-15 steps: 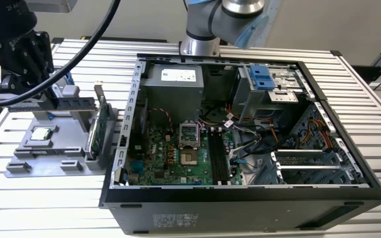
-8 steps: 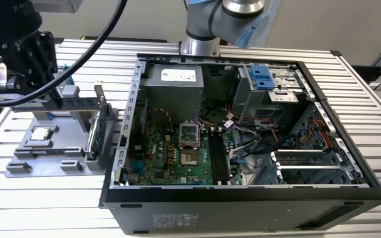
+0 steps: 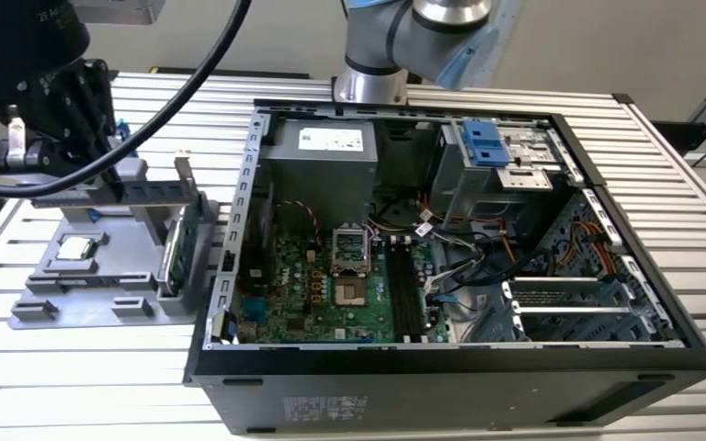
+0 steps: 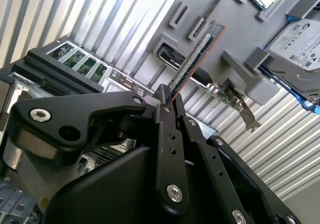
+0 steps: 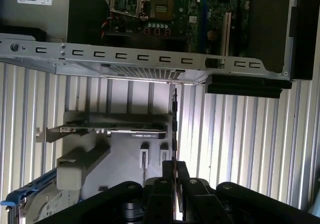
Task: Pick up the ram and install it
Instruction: 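Pick up the ram and move it above insertion slot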
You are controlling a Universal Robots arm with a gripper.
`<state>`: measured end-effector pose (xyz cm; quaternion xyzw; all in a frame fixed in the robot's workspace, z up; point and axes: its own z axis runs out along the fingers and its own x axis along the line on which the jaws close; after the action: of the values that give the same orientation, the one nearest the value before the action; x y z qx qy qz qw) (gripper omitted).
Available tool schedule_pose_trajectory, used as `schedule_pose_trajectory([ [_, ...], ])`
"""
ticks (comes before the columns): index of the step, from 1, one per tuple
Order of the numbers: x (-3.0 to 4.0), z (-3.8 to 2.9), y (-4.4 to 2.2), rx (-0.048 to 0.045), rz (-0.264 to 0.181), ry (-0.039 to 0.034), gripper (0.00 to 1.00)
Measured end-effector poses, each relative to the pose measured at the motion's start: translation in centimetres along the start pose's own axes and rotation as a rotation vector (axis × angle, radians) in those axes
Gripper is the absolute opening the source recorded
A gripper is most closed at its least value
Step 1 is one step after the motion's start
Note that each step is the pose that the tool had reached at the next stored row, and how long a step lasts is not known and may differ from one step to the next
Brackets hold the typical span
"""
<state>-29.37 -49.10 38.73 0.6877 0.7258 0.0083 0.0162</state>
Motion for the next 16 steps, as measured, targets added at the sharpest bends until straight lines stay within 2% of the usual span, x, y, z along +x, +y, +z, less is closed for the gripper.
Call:
schedule_pose_trajectory([
  [16, -0.06, 0.04, 1.18, 0.0, 0.0, 0.0, 0.0],
])
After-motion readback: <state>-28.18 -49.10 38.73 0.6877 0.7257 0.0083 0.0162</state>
